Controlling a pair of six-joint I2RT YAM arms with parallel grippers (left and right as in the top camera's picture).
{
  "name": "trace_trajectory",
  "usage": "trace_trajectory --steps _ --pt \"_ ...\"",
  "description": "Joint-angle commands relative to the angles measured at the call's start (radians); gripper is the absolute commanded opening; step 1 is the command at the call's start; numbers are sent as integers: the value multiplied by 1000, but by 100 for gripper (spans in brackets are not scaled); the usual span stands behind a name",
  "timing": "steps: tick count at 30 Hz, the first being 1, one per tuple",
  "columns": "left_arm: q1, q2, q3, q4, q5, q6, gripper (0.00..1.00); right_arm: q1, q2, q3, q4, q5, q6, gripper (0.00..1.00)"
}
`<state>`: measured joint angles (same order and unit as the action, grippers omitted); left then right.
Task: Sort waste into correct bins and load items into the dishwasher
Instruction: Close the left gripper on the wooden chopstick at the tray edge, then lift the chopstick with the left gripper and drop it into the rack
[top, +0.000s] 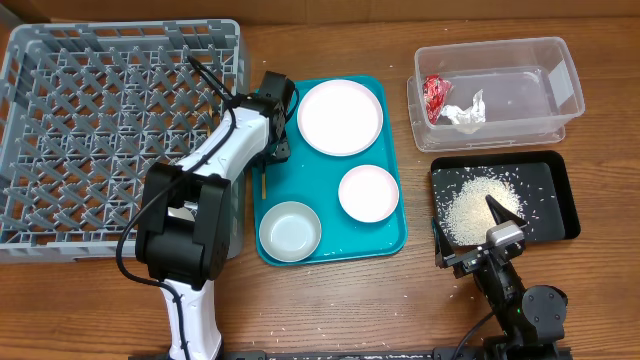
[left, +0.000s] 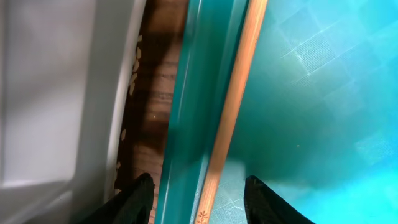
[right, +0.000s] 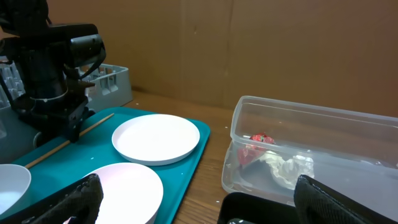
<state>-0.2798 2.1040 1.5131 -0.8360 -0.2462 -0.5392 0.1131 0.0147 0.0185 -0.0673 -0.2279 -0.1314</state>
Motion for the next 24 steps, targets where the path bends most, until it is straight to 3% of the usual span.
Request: trace_trajectory --steps 1,13,24 --pt "-1 2 -21 13 19 22 49 -2 -12 -11 8 8 0 100" --pt "-2 2 -27 82 111 208 50 -2 -12 -11 8 8 0 100" --pt "-2 2 -26 143 196 296 56 -2 -12 -11 8 8 0 100"
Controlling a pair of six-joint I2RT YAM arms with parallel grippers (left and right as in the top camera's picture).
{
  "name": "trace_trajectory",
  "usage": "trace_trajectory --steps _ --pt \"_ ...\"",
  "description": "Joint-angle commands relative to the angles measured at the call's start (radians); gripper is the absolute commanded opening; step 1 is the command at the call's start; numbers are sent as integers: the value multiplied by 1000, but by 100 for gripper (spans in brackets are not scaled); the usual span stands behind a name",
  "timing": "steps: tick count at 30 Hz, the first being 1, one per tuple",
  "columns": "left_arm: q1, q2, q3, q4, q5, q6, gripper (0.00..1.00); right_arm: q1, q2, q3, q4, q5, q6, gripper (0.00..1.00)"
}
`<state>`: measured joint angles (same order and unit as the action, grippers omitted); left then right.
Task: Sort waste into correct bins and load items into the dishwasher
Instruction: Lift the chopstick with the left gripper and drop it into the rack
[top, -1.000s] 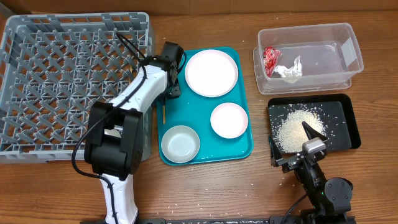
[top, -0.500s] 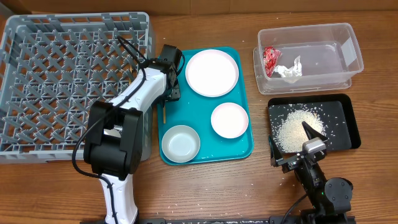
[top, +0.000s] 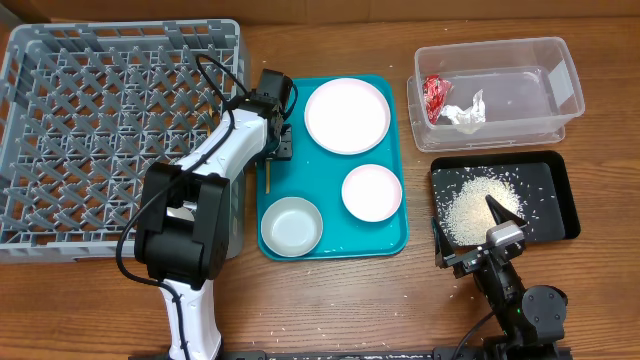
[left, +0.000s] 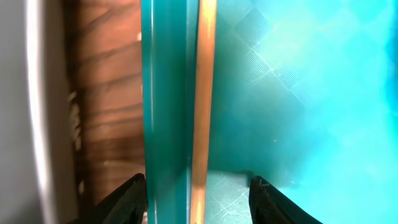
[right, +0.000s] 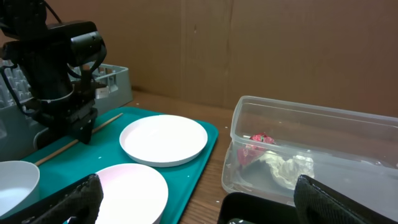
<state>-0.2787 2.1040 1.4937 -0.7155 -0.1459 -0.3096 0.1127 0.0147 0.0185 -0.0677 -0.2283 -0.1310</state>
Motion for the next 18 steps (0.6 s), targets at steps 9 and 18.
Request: trace_trajectory --steps 9,18 --pt "-1 0 2 11 115 55 61 -1 -12 -11 8 8 -1 100" --pt "-18 -19 212 -183 129 30 52 -1 -12 -11 8 8 -1 100"
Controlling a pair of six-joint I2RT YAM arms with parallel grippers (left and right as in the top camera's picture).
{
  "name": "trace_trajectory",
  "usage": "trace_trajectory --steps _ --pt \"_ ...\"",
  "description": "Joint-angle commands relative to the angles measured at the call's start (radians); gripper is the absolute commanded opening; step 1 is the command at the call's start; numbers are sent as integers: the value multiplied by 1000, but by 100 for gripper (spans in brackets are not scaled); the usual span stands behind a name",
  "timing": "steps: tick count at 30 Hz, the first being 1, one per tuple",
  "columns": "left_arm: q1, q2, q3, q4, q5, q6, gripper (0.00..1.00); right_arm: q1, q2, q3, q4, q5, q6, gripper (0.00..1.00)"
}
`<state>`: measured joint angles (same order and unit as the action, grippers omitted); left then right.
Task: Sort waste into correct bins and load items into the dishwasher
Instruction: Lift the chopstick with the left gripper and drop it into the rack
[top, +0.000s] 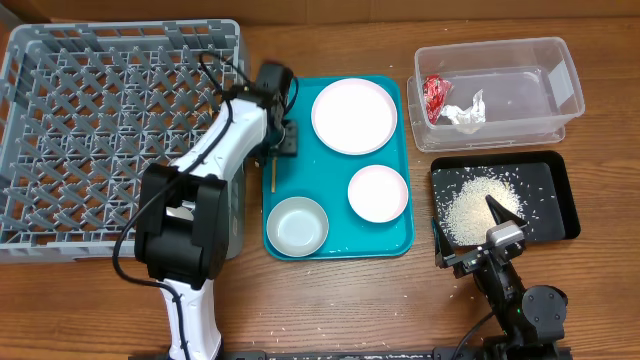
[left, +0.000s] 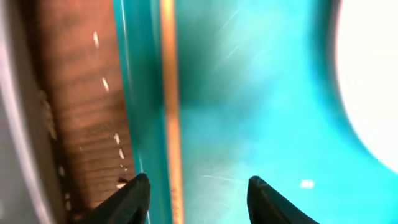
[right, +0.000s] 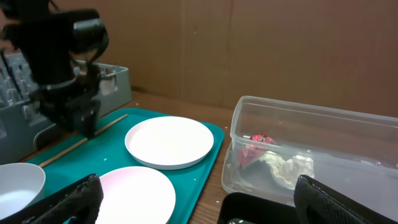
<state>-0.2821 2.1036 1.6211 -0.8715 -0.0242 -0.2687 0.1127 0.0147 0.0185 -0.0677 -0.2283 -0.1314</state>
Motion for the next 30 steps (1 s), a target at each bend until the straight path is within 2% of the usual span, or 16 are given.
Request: trace_trajectory --steps 1,6,9,16,20,24,26,30 --pt "-16 -19 89 -37 -7 -31 52 -1 -12 -11 8 8 0 100" --pt "-16 -10 61 -48 -25 -133 46 -1 -12 -11 8 8 0 100" --pt "-16 4 23 -23 -46 -203 47 -1 -12 -11 8 8 0 100" --pt "-18 39 -71 89 -50 -206 47 -1 -12 -11 8 8 0 100" --pt "-20 56 -113 112 -54 -204 41 -1 -12 -11 8 8 0 100" --pt "-20 63 -113 107 -23 -188 26 -1 -12 -11 8 8 0 100" --pt "-20 60 -105 109 51 -133 4 -1 -12 -11 8 8 0 100" --pt "-6 32 -13 8 123 -90 4 -1 -12 -11 8 8 0 100"
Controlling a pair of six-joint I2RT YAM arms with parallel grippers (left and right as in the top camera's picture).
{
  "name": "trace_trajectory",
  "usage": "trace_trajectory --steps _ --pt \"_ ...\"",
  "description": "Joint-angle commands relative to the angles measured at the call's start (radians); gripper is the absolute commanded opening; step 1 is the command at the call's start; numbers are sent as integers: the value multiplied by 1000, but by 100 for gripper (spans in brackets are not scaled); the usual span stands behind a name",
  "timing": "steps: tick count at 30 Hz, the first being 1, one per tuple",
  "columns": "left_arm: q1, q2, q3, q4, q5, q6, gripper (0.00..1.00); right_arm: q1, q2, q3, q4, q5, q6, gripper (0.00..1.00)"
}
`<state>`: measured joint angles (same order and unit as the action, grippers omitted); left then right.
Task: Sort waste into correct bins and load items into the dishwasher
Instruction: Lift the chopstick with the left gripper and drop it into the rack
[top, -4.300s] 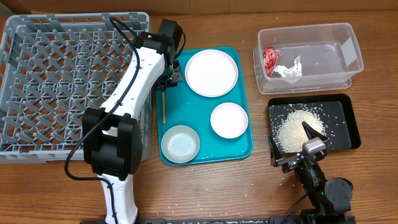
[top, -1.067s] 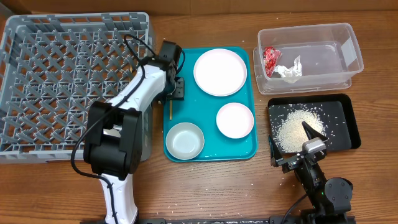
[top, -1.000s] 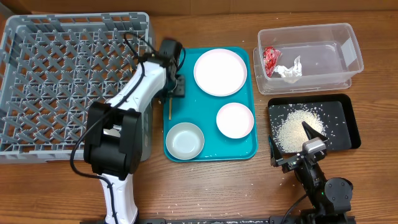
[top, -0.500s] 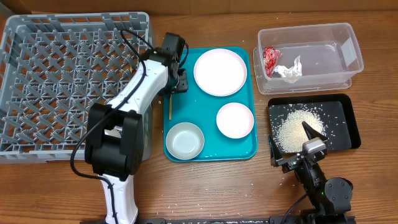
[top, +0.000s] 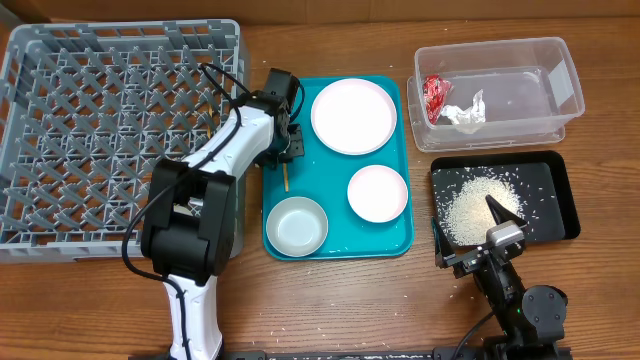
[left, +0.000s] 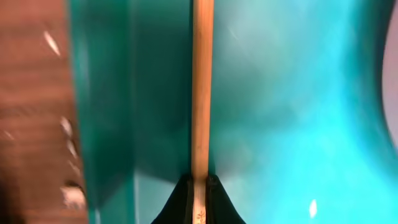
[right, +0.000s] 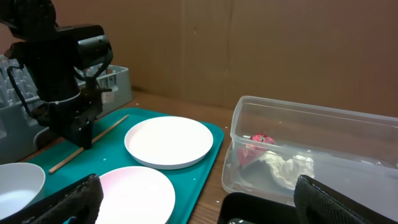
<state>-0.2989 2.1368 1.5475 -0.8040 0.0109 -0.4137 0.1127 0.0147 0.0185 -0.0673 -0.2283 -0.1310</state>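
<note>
A wooden chopstick (left: 201, 93) lies along the left side of the teal tray (top: 330, 180), and my left gripper (top: 286, 143) is shut on its upper end. In the left wrist view the black fingers (left: 214, 199) pinch the stick from both sides. The tray also carries a large white plate (top: 353, 116), a small white plate (top: 377, 192) and a grey-white bowl (top: 297, 224). The grey dish rack (top: 60, 120) stands to the left. My right gripper (right: 199, 182) rests open near the front edge, holding nothing.
A clear bin (top: 520, 100) at the back right holds a red wrapper (top: 435, 95) and crumpled tissue (top: 465, 112). A black tray (top: 555, 215) below it holds spilled rice (top: 475, 205). Rice grains dot the wood between rack and tray.
My left gripper, then open astride the chopstick at the tray's left rim, is now shut on it. The stick lies slightly further right on the tray. The right arm is unchanged.
My left gripper stood open over the chopstick at the tray's left rim. At each later moment the tray and its dishes lay a little further right, away from the rack. Now the gripper is shut on the stick. The right gripper stayed open and still.
</note>
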Motion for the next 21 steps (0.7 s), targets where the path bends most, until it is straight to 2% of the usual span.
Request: trace_trajectory --steps 1,4,6,10,14,16,21 --pt "16 -16 92 -92 88 55 4 -1 -12 -11 8 8 -1 100" --pt "29 -116 233 -218 72 111 4 -1 -12 -11 8 8 -1 100" --pt "31 -185 282 -279 13 132 4 -1 -12 -11 8 8 -1 100" --pt "31 -316 301 -393 -175 157 4 -1 -12 -11 8 8 -1 100" --pt "52 -351 296 -512 -393 167 4 -1 -12 -11 8 8 -1 100" --pt "74 -343 274 -528 -442 168 4 -1 -12 -11 8 8 -1 100" --pt "169 -297 167 -476 -436 171 4 -1 -12 -11 8 8 -1 100"
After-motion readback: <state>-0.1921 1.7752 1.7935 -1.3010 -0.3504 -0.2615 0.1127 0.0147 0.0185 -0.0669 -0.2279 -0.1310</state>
